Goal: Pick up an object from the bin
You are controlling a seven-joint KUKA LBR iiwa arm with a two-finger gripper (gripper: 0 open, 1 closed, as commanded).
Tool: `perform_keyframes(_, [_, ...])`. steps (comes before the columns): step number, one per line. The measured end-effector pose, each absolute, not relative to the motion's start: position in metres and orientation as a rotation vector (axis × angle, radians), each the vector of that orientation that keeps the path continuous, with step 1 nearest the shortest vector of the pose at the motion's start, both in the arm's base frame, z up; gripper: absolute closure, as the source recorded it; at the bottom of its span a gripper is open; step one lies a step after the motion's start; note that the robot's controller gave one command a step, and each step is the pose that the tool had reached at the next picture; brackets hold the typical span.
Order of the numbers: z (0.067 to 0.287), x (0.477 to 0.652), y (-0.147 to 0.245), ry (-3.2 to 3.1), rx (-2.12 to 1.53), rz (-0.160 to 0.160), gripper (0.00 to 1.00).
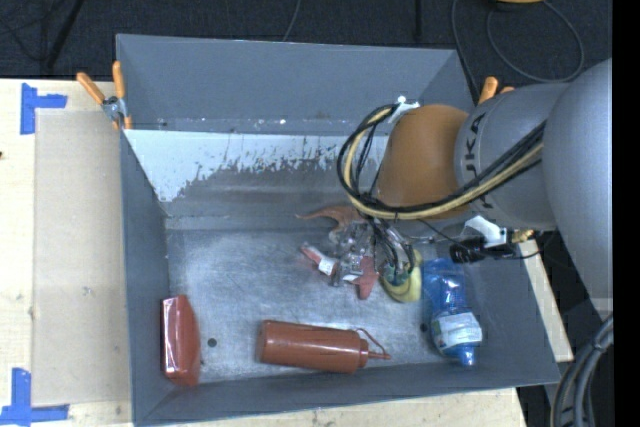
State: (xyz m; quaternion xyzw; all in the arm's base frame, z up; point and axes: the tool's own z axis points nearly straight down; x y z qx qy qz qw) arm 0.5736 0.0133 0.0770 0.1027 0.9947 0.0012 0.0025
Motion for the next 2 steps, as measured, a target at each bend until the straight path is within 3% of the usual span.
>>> perform_keyframes(1, [0.122,0.570,0.024,3.131,0.344,-0.001,1.00])
perform_keyframes(2, [0.142,0.562,0.012,3.114,0.330,0.002,1.00])
